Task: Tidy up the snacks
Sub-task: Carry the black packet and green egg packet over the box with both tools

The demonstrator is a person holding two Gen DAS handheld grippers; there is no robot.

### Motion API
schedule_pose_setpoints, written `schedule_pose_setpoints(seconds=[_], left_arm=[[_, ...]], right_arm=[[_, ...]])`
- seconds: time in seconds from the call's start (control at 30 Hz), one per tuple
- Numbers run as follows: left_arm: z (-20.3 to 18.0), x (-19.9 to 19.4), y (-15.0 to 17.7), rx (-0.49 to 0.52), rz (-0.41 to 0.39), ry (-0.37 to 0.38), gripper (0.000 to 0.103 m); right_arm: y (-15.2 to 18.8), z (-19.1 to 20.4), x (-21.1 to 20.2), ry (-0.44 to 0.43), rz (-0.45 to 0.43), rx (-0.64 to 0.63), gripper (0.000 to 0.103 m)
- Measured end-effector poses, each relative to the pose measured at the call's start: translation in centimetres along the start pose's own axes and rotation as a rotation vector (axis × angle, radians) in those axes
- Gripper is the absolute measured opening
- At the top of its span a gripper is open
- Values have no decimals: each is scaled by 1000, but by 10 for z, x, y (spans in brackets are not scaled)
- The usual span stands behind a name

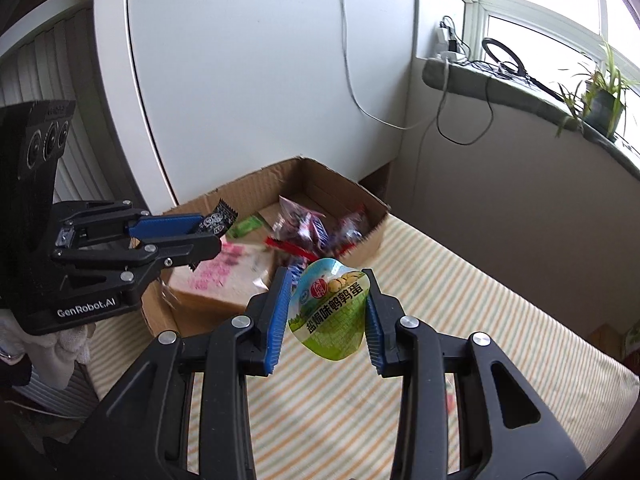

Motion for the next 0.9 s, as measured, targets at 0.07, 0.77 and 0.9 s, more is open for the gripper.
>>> schedule_pose_setpoints(seconds=[0.07, 0.77, 0.9], left_arm=[[11, 0, -1, -9, -2, -15, 22], [57, 22, -3, -25, 23, -83, 22], [59, 22, -3, -30, 26, -93, 22]], right_arm=[[-9, 9, 9, -10, -3, -11, 35], [-51, 28, 97, -73, 47, 34, 35], [-51, 25, 108, -81, 57, 46, 38]])
Point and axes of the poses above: each gripper's, at about its wrist camera, not at the fingertips, and x roughly the way its jaws point, z to its left, y to its underside, the point moved 6 cm from there along x, roughly the way its jaws point, and after that the axes turned 9 degrees about -z, right-handed, at the moved point
